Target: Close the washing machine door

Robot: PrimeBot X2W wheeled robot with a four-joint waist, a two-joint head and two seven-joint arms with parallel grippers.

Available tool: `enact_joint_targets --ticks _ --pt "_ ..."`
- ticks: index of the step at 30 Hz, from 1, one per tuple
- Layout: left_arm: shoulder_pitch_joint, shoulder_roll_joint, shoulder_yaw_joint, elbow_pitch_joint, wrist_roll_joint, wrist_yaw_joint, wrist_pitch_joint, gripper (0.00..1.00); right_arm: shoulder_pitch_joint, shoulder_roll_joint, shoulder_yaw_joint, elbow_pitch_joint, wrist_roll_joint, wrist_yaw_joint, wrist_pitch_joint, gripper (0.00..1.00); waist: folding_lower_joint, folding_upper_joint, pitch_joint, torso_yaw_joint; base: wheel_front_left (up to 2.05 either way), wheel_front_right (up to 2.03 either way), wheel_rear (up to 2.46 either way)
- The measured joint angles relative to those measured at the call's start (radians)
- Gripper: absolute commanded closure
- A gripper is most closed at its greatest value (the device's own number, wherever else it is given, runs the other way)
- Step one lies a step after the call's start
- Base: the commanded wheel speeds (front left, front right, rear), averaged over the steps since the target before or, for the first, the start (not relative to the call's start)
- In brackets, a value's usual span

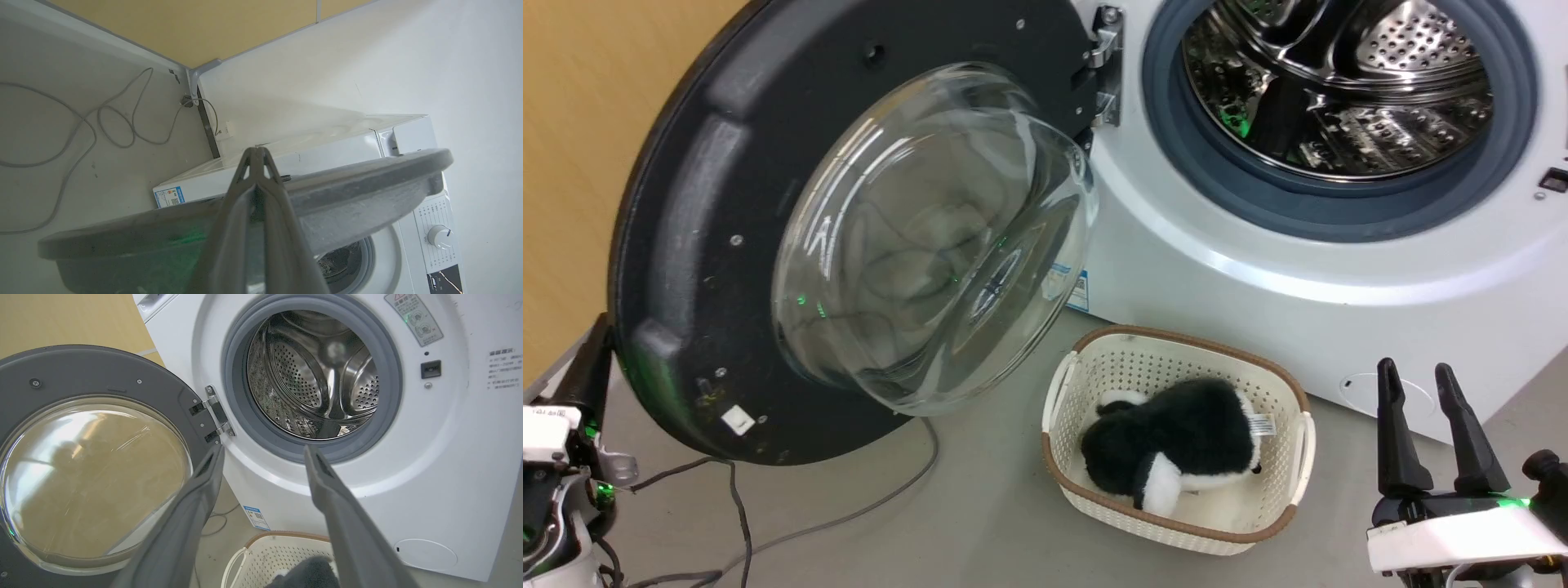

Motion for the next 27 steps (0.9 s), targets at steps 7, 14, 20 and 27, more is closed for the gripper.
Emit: enact_joint_targets --ticks 7,14,20,27 --pt "0.058 -0.023 -0.011 -0.055 -0.129 -0.018 0.128 1.00 -0.002 0.000 -0.005 0.000 0.021 0.000 -0.010 0.00 0.0000 0.0000 0.012 0.019 0.00 0.00 0.00" --pt "0.171 -0.070 -0.073 -0.186 -0.293 -0.024 0.254 1.00 -0.002 0.000 -0.027 0.001 0.039 0.000 -0.028 0.00 0.0000 0.0000 0.016 0.056 0.00 0.00 0.00" --pt "0.271 -0.071 -0.225 -0.250 -0.395 -0.032 0.304 1.00 -0.003 0.001 -0.029 0.001 0.051 0.000 -0.035 0.00 0.0000 0.0000 0.020 0.089 0.00 0.00 0.00" --pt "0.344 -0.076 -0.471 -0.311 -0.430 -0.032 0.275 1.00 -0.008 0.001 -0.023 0.001 0.051 0.000 -0.035 0.00 0.0000 0.0000 0.020 0.091 0.00 0.00 0.00"
